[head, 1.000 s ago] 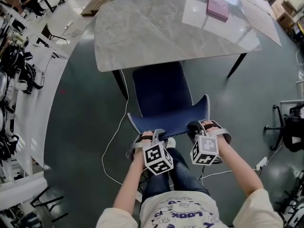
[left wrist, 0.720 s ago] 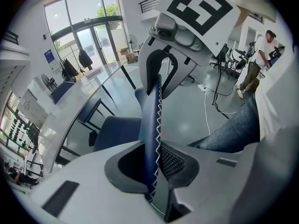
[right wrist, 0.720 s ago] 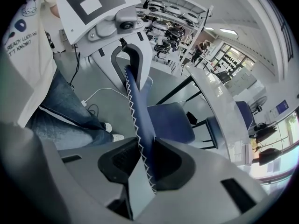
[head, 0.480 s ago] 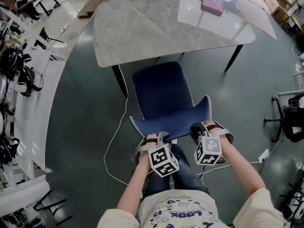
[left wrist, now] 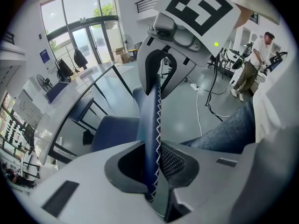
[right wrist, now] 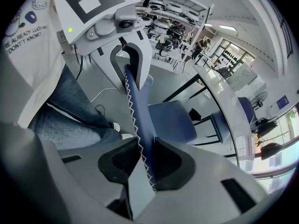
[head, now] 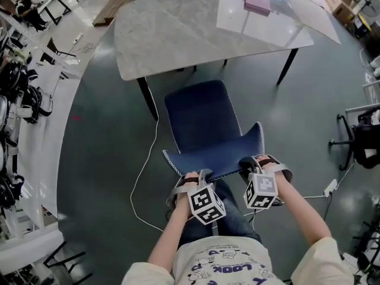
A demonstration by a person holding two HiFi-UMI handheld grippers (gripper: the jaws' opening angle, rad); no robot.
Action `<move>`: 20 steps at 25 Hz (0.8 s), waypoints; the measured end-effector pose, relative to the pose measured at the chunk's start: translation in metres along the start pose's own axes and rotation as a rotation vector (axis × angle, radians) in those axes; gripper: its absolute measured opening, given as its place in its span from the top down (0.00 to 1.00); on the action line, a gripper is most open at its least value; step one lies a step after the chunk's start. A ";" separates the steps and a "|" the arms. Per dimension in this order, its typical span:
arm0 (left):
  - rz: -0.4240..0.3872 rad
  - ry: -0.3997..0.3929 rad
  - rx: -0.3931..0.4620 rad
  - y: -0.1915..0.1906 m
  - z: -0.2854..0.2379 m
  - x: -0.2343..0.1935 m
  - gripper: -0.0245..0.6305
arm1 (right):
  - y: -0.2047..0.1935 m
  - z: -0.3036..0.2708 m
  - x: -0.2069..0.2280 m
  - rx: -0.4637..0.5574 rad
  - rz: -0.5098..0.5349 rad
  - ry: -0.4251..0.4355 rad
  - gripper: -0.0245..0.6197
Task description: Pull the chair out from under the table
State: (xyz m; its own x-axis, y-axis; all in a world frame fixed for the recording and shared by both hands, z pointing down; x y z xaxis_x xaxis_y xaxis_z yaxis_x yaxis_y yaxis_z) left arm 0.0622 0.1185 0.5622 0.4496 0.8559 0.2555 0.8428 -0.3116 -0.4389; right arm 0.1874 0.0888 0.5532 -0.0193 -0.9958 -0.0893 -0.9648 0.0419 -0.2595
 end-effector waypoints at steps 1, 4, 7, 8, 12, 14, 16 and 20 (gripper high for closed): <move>-0.002 -0.001 -0.001 -0.002 0.002 0.003 0.84 | 0.001 0.000 -0.004 -0.001 -0.002 0.000 0.81; -0.003 -0.005 -0.001 -0.008 0.006 0.010 0.84 | 0.003 -0.001 -0.015 -0.002 -0.009 0.002 0.81; -0.004 -0.011 -0.001 -0.010 0.008 0.019 0.84 | 0.002 0.000 -0.024 -0.003 -0.013 0.001 0.81; -0.005 -0.012 -0.002 -0.010 0.009 0.022 0.84 | 0.001 0.000 -0.028 -0.003 -0.014 0.001 0.81; -0.008 -0.019 -0.003 -0.012 0.014 0.031 0.84 | 0.001 0.002 -0.039 -0.007 -0.020 0.002 0.81; -0.009 -0.025 -0.005 -0.014 0.016 0.036 0.84 | 0.002 0.003 -0.045 -0.008 -0.022 0.004 0.81; -0.011 -0.030 -0.008 -0.015 0.018 0.041 0.84 | 0.001 0.003 -0.050 -0.009 -0.022 0.006 0.81; -0.021 -0.033 -0.008 -0.018 0.020 0.047 0.84 | 0.003 0.002 -0.058 -0.011 -0.028 0.006 0.81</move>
State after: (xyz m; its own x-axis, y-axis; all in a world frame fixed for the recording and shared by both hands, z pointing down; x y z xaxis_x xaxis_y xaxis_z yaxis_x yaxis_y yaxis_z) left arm 0.0617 0.1723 0.5652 0.4219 0.8753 0.2362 0.8543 -0.2966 -0.4268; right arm 0.1867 0.1465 0.5556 0.0067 -0.9971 -0.0761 -0.9679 0.0126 -0.2510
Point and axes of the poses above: the fingertips, and each gripper's own axes: z backward along the fingers, x to its right, y out of its top, the point moved 8 cm from there along z, backward along the fingers, and after that the axes turned 9 degrees about y, right-handed, at the moved point
